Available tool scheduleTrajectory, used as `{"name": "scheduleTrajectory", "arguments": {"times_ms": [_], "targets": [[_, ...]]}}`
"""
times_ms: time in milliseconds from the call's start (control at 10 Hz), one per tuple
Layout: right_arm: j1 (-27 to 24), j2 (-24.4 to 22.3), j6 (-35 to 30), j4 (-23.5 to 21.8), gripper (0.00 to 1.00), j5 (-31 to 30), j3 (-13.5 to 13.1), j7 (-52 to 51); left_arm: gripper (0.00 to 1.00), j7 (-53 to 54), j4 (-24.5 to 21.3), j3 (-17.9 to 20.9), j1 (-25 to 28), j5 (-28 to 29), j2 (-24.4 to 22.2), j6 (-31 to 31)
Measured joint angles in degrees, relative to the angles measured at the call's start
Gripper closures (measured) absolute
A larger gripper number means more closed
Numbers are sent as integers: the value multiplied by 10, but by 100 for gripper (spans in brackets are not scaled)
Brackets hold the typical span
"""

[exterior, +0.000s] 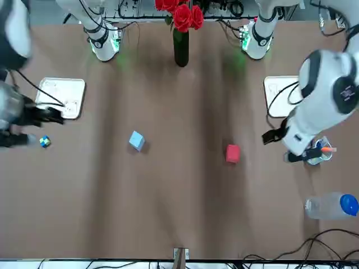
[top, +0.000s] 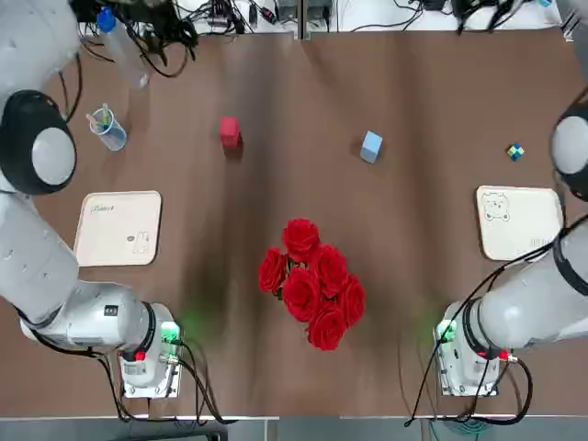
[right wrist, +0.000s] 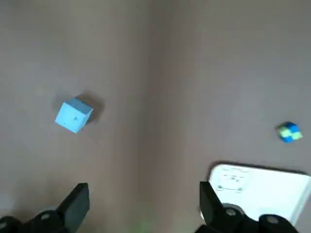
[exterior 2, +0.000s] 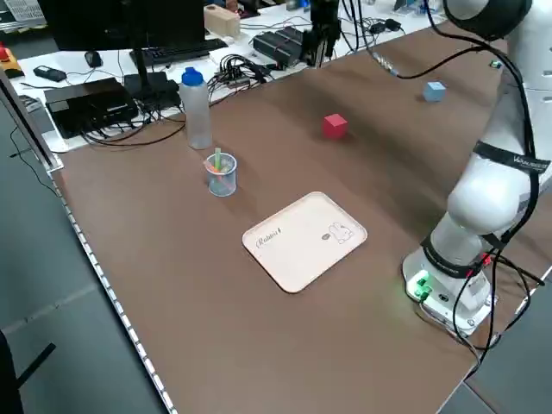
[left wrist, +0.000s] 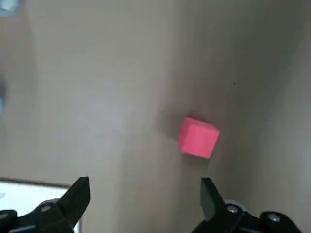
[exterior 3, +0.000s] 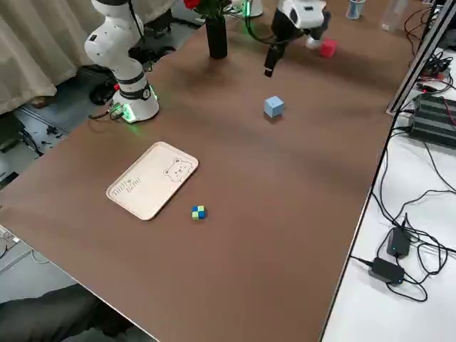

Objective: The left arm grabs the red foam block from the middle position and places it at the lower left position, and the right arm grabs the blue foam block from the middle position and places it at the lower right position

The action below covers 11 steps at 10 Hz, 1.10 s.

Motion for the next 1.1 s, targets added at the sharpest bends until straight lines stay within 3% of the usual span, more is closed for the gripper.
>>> {"name": "scheduleTrajectory", "arguments": {"times_ms": [200, 500, 700, 1100], "targets": [[43, 57, 10, -2, 0, 14, 1, 102, 0, -53, -39, -1, -42, 12, 34, 70], [68, 98, 30, -10, 0, 33, 1, 257, 1, -65, -55, -1, -68, 36, 117, 182], [81, 101, 80, -49, 0, 33, 0, 286, 1, -58, -54, -1, -70, 48, 153, 202], [77, 98, 92, -55, 0, 34, -8, 299, 0, -58, -54, -2, -74, 60, 162, 202]]}}
